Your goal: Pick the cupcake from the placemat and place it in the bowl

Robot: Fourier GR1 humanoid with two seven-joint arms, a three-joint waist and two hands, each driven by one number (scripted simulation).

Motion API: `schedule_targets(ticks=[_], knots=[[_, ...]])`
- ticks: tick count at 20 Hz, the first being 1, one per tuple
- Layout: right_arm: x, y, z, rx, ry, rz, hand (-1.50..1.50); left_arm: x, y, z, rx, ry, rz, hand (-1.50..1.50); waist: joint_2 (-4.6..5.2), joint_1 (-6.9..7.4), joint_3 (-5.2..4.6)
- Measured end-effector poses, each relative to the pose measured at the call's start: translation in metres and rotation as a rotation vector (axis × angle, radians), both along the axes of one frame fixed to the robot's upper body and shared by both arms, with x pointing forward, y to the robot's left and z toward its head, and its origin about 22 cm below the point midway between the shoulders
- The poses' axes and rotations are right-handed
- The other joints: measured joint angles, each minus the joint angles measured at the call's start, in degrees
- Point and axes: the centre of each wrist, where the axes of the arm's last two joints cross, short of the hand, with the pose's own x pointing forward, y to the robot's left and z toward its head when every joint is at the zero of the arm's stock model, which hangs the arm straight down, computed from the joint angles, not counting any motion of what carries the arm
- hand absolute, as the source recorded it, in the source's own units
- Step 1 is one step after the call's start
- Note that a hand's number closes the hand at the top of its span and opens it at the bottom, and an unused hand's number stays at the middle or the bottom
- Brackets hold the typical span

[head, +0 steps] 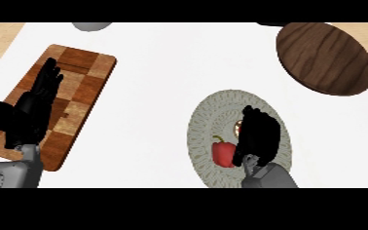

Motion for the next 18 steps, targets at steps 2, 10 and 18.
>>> schedule_targets(ticks=[2, 10, 18], knots=[[0.004, 0.001, -0.004, 0.002, 0.006, 0.016, 1.5, 0.004, 0.008, -0.002, -0.002, 0.003, -0.002, 0.0, -0.05, -0.07, -0.07], [0.019, -0.005, -0.011, -0.001, -0.035, 0.02, 1.5, 0.004, 0.009, 0.002, 0.0, -0.001, -0.003, 0.0, -0.26, -0.15, -0.22], [0.113, -0.047, 0.024, 0.191, -0.002, -0.196, 1.5, 0.012, -0.01, 0.006, -0.009, -0.028, -0.062, 0.0, 1.85, 3.33, 0.3]])
